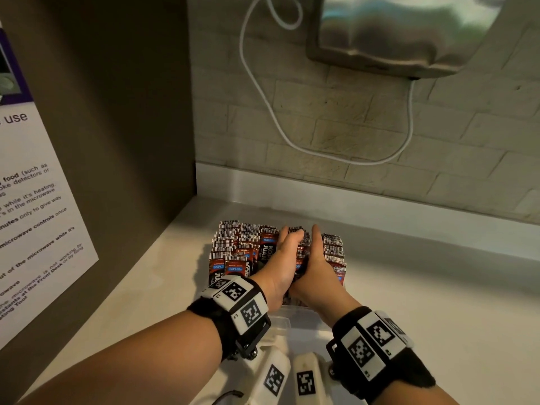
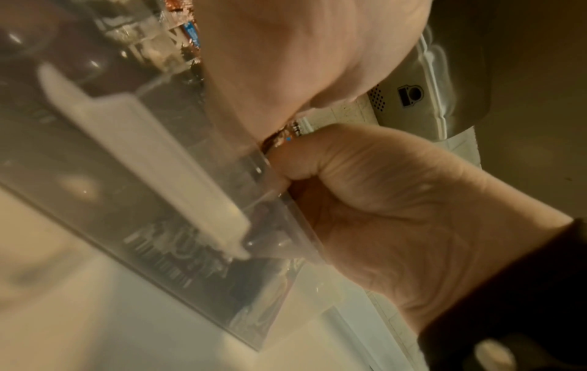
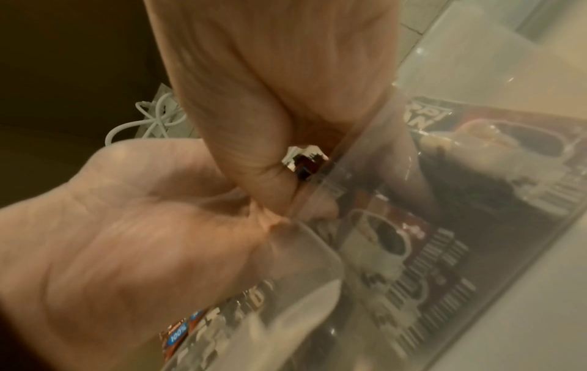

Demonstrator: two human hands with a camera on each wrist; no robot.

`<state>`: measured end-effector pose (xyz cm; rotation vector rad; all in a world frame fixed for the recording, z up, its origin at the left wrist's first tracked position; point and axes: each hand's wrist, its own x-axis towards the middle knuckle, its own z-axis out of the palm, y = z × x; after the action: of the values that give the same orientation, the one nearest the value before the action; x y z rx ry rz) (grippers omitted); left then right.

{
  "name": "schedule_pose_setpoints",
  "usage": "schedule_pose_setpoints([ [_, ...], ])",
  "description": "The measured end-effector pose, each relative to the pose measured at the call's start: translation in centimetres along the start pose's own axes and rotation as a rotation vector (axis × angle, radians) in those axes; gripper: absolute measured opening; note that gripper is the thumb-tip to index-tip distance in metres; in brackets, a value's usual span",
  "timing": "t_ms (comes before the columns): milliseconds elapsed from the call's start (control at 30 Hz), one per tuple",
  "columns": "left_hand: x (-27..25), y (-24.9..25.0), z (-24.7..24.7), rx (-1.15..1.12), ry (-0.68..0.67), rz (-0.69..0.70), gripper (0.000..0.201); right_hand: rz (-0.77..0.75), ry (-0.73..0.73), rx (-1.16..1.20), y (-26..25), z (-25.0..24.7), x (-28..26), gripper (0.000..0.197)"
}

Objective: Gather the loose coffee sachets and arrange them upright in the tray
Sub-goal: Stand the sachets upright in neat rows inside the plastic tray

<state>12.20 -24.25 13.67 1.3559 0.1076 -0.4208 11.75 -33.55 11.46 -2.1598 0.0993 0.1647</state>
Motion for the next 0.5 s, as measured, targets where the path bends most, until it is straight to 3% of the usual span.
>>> schedule_pose_setpoints([
  [267, 0.5, -0.2, 0.2, 0.020, -0.027, -0.082, 0.064, -0.007, -0.002, 0.084, 0.8, 0.6, 0.9, 0.122],
  [400, 1.1, -1.0, 0.3, 0.087, 0.024, -0.095, 0.087, -0.025, 0.007, 0.093, 1.0, 1.1, 1.3, 0.116],
  [500, 1.3, -1.2, 0.6, 0.094, -0.001, -0.065, 0.087, -0.028, -0.012, 0.089, 0.7, 0.9, 1.1, 0.116],
])
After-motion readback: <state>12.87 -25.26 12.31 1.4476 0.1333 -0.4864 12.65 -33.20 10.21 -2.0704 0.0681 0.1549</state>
